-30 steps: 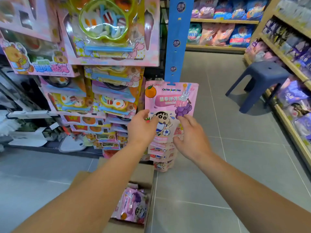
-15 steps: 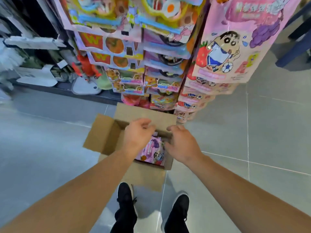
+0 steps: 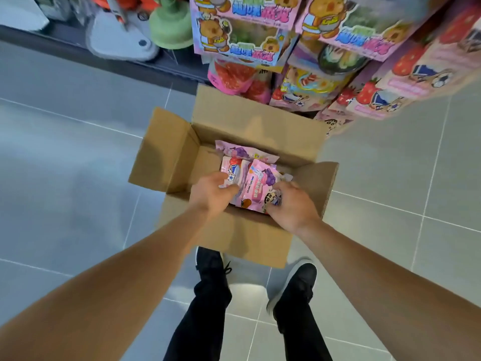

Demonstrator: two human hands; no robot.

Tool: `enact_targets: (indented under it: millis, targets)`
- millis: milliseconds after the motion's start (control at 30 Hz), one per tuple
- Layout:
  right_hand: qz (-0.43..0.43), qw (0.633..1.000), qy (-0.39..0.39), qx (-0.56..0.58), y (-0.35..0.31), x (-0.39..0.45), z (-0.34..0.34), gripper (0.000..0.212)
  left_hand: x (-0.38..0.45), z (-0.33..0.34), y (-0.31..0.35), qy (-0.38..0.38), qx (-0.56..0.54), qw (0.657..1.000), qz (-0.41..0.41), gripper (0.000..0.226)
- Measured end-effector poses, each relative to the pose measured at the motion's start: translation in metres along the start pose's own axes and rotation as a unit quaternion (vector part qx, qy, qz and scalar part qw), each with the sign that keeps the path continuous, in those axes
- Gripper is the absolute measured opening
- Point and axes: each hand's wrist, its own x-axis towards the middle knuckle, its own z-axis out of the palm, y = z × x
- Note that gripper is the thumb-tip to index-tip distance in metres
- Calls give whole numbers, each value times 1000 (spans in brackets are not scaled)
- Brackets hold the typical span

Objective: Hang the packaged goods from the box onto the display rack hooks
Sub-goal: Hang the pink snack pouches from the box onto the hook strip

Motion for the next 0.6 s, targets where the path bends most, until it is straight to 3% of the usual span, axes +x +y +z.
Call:
enact_targets:
  millis: [367,600]
  targets:
    - [77,997,-21,24,59,120,86,58,151,89,-64,-52,53,997,-3,52]
    - [94,995,17,36,89,171,113,57,196,150,-89,-111,175,978,10,16]
